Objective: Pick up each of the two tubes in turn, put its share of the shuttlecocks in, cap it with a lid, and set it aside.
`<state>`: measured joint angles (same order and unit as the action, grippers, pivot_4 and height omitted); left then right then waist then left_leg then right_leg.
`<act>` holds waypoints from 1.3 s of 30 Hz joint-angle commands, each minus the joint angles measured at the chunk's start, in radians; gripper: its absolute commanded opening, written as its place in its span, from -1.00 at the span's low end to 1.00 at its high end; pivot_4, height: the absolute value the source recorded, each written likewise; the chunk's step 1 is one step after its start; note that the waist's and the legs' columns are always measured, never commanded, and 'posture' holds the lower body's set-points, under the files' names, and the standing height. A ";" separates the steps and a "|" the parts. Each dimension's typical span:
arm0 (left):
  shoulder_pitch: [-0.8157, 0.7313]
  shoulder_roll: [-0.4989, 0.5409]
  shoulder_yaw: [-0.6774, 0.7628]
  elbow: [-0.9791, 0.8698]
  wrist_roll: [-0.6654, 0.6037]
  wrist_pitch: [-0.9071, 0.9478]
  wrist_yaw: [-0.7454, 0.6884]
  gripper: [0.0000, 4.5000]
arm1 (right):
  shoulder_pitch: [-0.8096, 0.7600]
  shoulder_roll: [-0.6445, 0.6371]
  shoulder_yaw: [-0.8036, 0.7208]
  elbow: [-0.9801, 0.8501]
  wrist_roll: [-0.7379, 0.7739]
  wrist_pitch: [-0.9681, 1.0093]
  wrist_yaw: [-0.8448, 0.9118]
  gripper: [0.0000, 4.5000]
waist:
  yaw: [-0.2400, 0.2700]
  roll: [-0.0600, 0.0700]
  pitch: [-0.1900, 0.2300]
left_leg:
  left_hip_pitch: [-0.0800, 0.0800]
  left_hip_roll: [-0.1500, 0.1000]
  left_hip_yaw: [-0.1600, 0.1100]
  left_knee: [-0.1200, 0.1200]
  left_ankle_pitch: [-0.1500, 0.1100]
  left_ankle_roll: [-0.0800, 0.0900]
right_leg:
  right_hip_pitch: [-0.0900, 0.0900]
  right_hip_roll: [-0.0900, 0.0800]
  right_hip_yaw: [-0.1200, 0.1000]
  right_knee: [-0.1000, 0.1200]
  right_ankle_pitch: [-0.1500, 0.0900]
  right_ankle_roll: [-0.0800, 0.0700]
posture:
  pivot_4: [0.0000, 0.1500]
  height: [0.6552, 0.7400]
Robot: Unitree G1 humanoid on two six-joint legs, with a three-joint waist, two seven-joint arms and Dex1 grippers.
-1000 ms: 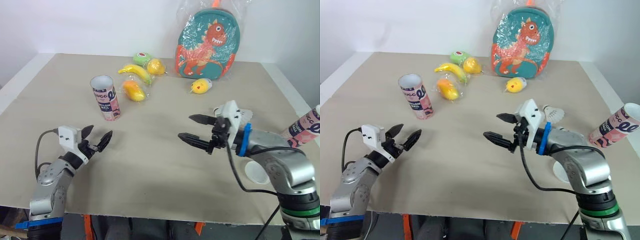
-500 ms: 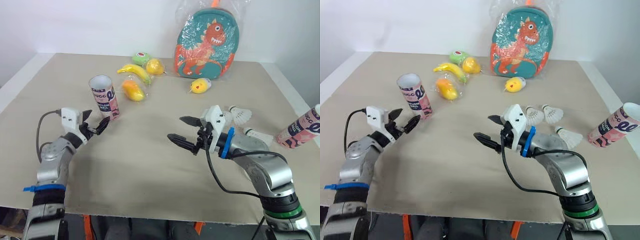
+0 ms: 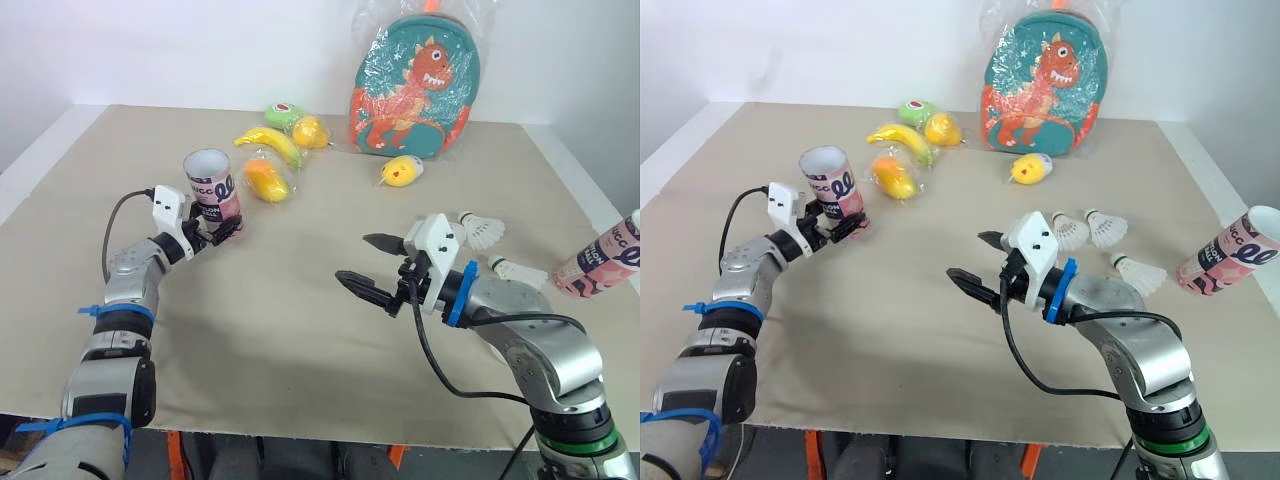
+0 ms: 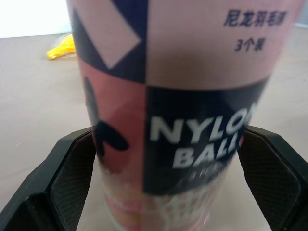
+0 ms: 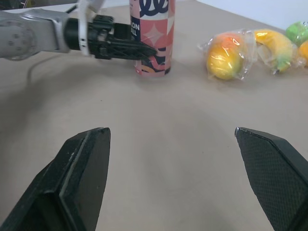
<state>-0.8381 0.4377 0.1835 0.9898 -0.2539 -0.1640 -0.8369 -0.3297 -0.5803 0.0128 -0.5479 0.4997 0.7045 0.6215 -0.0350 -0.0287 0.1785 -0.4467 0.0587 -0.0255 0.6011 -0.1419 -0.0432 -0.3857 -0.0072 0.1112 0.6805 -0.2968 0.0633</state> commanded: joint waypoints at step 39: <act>-0.085 -0.037 0.026 0.123 0.037 -0.100 -0.026 0.65 | -0.016 -0.038 -0.064 -0.062 0.045 0.030 -0.024 1.00 | 0.000 0.000 0.000 | -0.001 0.000 -0.001 0.000 0.000 0.000 | 0.000 0.000 -0.001 0.001 0.000 -0.001 | 1.00 1.00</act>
<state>-0.9134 0.3928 0.2044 1.1438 -0.2165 -0.2410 -0.8599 -0.3309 -0.6080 -0.0123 -0.5655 0.5314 0.7426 0.6031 -0.0351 -0.0287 0.1785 -0.4475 0.0583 -0.0268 0.6015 -0.1417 -0.0433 -0.3861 -0.0072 0.1105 0.6815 -0.2965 0.0627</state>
